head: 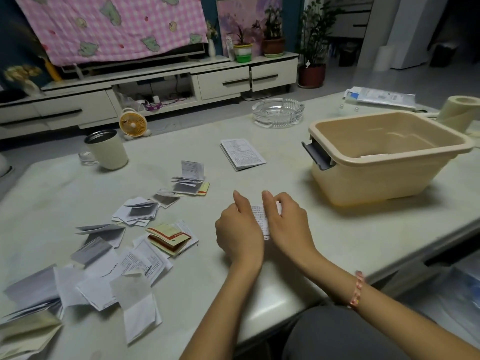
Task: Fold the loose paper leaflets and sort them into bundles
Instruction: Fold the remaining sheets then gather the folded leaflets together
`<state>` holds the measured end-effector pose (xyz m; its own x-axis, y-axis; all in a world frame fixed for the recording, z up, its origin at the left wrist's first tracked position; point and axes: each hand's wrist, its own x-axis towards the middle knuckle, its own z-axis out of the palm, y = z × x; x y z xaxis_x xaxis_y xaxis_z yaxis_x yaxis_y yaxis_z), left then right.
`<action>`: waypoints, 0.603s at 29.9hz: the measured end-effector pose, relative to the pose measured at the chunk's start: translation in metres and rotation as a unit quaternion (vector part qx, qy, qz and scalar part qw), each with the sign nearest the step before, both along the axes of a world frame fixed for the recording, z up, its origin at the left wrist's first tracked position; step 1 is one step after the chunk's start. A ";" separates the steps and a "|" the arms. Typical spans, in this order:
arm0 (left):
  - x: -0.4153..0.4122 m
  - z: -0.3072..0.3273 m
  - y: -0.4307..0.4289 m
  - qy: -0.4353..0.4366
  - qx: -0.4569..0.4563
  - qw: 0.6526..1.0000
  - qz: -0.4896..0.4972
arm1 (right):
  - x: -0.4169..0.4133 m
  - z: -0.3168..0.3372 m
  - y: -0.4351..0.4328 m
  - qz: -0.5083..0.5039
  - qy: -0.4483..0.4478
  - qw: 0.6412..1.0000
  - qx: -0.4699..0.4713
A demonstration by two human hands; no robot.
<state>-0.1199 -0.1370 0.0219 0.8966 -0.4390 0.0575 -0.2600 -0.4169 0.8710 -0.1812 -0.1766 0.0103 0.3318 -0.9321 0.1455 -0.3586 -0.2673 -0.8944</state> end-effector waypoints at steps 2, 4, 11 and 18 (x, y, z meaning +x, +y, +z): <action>0.001 -0.006 -0.002 -0.026 0.056 0.998 -0.026 | -0.005 -0.004 -0.006 -0.008 0.047 0.999 -0.013; 0.007 -0.012 -0.002 -0.079 0.120 0.988 -0.052 | -0.011 -0.012 -0.008 -0.007 0.097 0.995 -0.019; -0.002 -0.052 -0.016 -0.219 0.186 0.957 -0.043 | -0.012 -0.028 -0.007 -0.053 0.396 0.887 -0.231; 0.002 -0.044 -0.022 -0.232 0.314 0.913 -0.118 | -0.007 -0.028 -0.022 0.095 0.320 0.910 -0.244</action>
